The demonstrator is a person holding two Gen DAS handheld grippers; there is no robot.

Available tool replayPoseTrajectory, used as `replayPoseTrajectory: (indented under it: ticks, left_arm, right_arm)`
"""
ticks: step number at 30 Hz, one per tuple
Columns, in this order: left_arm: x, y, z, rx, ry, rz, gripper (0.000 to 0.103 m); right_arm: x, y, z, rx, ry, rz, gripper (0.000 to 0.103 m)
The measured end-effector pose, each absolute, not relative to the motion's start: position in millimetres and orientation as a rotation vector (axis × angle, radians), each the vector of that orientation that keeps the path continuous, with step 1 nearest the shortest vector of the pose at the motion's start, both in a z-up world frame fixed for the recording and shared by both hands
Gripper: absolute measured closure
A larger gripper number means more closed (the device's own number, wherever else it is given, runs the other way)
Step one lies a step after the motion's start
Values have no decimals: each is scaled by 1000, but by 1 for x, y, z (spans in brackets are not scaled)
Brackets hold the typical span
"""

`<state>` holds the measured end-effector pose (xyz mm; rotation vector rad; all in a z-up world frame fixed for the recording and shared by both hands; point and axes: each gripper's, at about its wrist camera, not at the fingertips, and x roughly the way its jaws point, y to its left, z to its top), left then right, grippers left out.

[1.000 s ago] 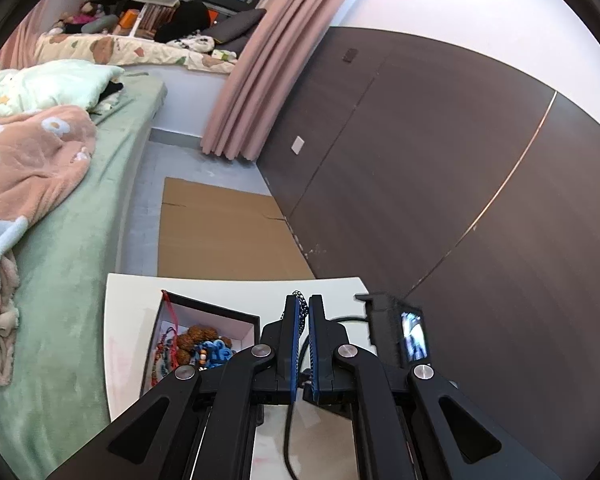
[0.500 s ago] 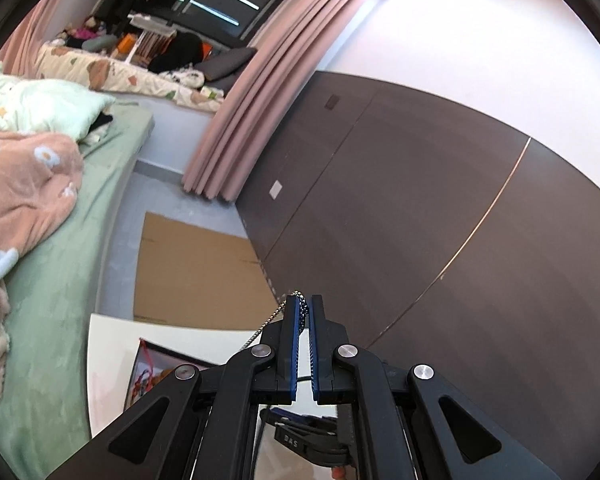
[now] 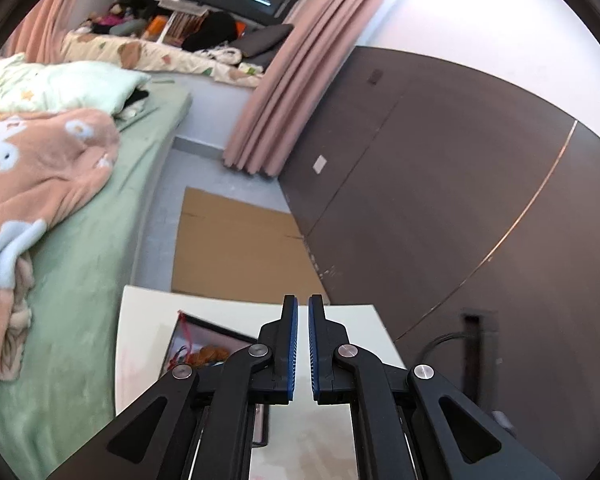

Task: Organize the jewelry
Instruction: 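Lower the chain and ring into the black box and open both tools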

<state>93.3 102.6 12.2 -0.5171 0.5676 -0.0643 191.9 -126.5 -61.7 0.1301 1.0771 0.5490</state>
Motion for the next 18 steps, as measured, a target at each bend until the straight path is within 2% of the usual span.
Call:
replayPoseTrajectory:
  ticks: [3, 4, 7, 8, 12, 14, 18]
  left_arm:
    - [92, 102, 10, -489, 586, -48, 96]
    - [93, 102, 8, -487, 601, -49, 88]
    - [95, 106, -2, -516, 648, -46, 56]
    - [94, 109, -4, -529, 649, -36, 50]
    - [88, 121, -5, -543, 639, 18, 41]
    - [86, 128, -7, -552, 637, 47, 31]
    - [84, 143, -12, -586, 647, 99, 29]
  right_arm:
    - [192, -125, -60, 139, 1071, 556, 90]
    - [191, -125, -60, 144, 1070, 560, 90]
    - [190, -123, -58, 177, 1062, 586, 90]
    - [188, -123, -56, 185, 1057, 595, 90]
    - [182, -117, -47, 237, 1021, 669, 90]
    - [178, -113, -45, 256, 1014, 705, 90]
    - [173, -97, -45, 285, 1007, 769, 90]
